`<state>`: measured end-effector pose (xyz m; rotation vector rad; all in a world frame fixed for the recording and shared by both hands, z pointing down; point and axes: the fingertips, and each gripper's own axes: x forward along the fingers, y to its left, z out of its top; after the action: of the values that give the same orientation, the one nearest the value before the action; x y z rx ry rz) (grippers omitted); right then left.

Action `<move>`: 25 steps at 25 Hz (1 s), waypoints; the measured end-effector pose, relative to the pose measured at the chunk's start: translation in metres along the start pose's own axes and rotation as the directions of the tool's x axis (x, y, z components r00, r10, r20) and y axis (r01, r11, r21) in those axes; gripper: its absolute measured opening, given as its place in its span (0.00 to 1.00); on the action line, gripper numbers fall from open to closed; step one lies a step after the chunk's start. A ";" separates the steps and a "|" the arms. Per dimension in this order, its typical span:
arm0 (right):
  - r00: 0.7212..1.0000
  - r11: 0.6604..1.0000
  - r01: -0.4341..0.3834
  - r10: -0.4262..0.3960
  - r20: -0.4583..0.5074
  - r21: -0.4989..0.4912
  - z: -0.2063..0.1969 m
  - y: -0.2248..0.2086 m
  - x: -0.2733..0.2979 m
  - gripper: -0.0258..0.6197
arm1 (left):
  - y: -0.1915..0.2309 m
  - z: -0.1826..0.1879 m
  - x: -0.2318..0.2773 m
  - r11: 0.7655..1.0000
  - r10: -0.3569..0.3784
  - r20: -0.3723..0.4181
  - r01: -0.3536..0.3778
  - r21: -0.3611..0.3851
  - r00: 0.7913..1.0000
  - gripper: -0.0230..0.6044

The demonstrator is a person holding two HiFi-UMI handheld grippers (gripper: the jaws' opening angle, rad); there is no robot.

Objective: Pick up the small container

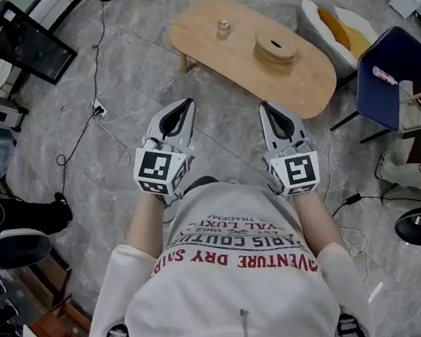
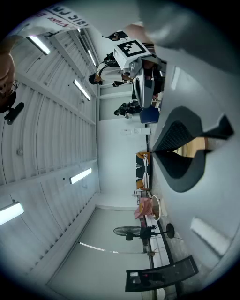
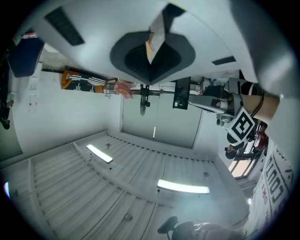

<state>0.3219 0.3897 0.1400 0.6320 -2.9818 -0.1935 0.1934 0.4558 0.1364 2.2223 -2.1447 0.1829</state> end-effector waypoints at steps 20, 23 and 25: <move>1.000 0.997 -0.012 0.010 0.022 0.073 -0.007 -0.012 0.003 0.02 | -0.012 -0.010 0.020 0.998 -0.063 -0.038 0.062 -0.003 0.997 0.41; 1.000 0.996 -0.015 0.014 0.014 0.084 -0.011 -0.016 0.007 0.02 | -0.015 -0.019 0.030 0.998 -0.068 -0.063 0.069 0.012 0.996 0.54; 1.000 0.995 -0.018 0.017 0.008 0.095 -0.014 -0.019 0.012 0.02 | -0.012 -0.022 0.037 0.998 -0.067 -0.063 0.066 -0.010 0.996 0.60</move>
<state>0.3198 0.3659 0.1514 0.6153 -3.0171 -0.0524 0.2053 0.4223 0.1634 2.2481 -2.0332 0.2386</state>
